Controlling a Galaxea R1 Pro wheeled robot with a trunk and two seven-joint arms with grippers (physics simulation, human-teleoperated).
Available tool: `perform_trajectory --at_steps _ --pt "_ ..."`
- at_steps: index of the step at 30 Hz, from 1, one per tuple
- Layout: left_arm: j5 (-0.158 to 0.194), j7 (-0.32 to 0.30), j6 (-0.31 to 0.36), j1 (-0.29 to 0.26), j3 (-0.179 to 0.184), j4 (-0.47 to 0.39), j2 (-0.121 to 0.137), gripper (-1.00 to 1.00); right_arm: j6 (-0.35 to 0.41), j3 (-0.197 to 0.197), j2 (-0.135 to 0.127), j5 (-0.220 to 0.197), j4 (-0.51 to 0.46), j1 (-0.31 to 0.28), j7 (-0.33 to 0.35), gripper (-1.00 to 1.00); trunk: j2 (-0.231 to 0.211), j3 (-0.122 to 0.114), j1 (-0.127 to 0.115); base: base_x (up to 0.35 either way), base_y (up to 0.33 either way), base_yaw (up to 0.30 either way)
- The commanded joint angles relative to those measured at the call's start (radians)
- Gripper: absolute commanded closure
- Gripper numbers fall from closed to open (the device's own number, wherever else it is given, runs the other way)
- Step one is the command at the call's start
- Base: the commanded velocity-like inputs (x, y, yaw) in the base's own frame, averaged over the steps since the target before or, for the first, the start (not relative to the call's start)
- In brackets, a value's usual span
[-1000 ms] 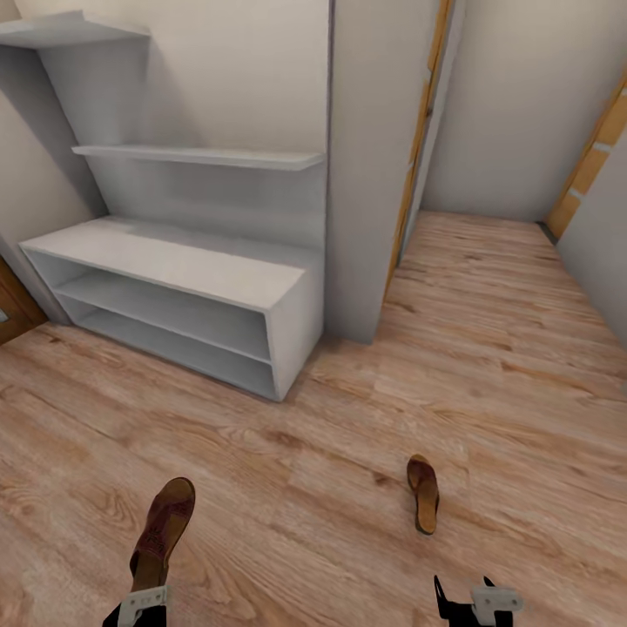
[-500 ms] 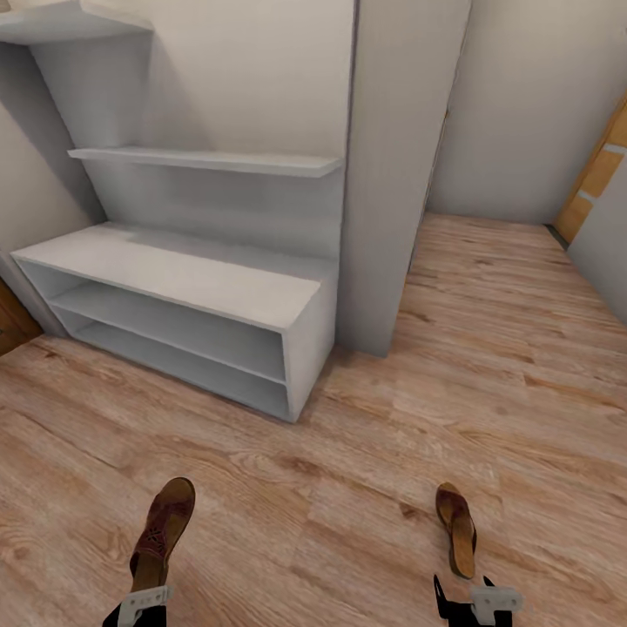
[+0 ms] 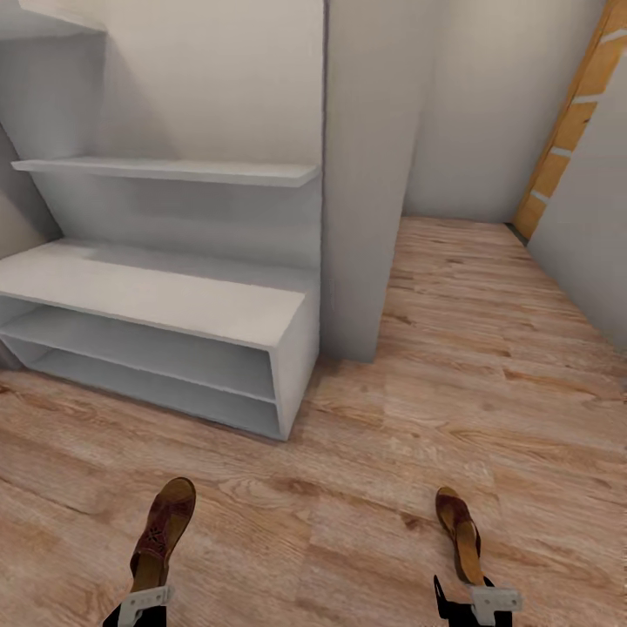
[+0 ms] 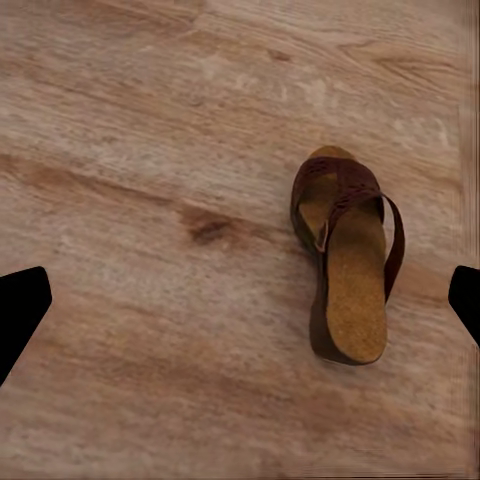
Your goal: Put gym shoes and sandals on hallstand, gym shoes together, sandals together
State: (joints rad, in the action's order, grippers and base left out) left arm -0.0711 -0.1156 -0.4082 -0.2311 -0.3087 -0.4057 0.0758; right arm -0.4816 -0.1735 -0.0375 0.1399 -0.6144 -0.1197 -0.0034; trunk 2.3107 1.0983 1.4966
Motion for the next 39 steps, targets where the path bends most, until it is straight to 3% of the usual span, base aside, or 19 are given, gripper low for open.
perform_trajectory --at_steps 1,30,39 --pt "-0.010 -0.008 -0.003 -0.001 -0.009 0.001 -0.001 1.00 -0.003 -0.004 0.001 0.010 0.001 -0.001 -0.001 -1.00 0.000 0.000 0.000 0.017 0.024 -0.232" --pt "-0.017 -0.013 -0.009 -0.001 -0.004 0.001 -0.003 1.00 -0.003 -0.004 0.001 0.010 0.001 0.000 -0.001 -1.00 0.000 -0.030 0.000 0.001 0.001 -0.230" --pt "-0.018 -0.013 -0.009 -0.001 -0.003 0.001 -0.003 1.00 -0.003 -0.004 0.001 0.010 0.000 -0.001 -0.001 -1.00 0.000 -0.031 0.000 0.000 0.000 -0.048"
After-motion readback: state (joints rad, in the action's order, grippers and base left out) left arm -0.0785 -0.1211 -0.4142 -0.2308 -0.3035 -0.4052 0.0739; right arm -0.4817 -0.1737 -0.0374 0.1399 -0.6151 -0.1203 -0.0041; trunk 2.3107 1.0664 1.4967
